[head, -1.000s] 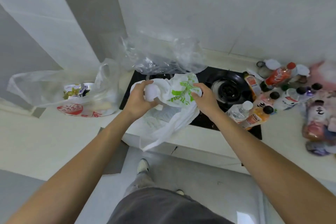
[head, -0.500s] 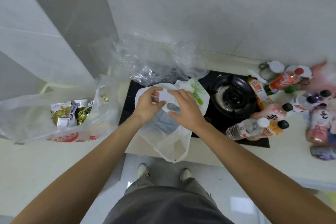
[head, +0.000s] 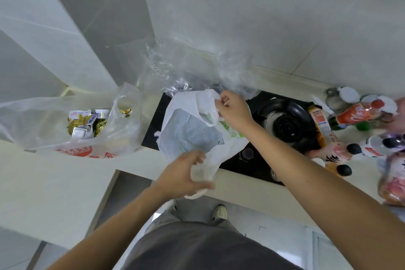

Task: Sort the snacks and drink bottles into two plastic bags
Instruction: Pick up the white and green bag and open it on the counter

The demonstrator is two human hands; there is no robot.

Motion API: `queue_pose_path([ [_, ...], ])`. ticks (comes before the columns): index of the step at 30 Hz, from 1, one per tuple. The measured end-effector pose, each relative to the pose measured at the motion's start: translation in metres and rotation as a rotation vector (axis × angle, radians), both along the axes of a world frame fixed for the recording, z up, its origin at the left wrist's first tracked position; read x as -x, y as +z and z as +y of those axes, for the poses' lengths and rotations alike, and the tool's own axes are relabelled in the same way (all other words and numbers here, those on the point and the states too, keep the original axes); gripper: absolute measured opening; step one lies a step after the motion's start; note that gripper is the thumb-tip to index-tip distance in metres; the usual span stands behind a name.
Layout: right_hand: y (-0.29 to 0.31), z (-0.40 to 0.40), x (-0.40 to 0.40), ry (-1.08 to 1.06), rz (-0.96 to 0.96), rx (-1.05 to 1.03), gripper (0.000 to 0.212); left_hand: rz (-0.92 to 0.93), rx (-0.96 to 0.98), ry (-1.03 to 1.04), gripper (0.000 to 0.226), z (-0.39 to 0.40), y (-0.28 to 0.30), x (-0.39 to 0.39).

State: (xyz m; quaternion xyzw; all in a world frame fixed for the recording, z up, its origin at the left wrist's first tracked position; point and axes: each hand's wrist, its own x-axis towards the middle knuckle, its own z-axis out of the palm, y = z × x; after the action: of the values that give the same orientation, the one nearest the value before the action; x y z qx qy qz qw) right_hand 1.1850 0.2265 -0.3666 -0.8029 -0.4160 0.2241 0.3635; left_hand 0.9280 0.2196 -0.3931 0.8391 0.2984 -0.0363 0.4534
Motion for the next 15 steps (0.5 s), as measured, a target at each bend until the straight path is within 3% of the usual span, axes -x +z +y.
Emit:
queue_pose_path([
  [3,0.012,0.008,-0.015,-0.021,0.089,0.01,0.026,0.317,-0.261,-0.283,0.105,-0.02,-0.023,0.011],
  [6,0.025,0.009,-0.033,-0.089,0.125,0.021,0.021,0.419,-0.4,-0.264,0.096,-0.014,-0.036,0.017],
  [9,0.032,0.001,-0.053,-0.171,0.123,0.043,0.02,0.251,-0.526,-0.076,0.074,0.007,-0.039,0.023],
  [12,0.033,-0.012,-0.068,-0.192,-0.033,0.066,0.024,-0.045,-0.634,0.2,0.045,0.037,-0.028,0.023],
  [15,0.03,-0.023,-0.075,-0.219,-0.051,0.048,0.03,-0.144,-0.679,0.422,0.027,0.065,-0.01,0.013],
])
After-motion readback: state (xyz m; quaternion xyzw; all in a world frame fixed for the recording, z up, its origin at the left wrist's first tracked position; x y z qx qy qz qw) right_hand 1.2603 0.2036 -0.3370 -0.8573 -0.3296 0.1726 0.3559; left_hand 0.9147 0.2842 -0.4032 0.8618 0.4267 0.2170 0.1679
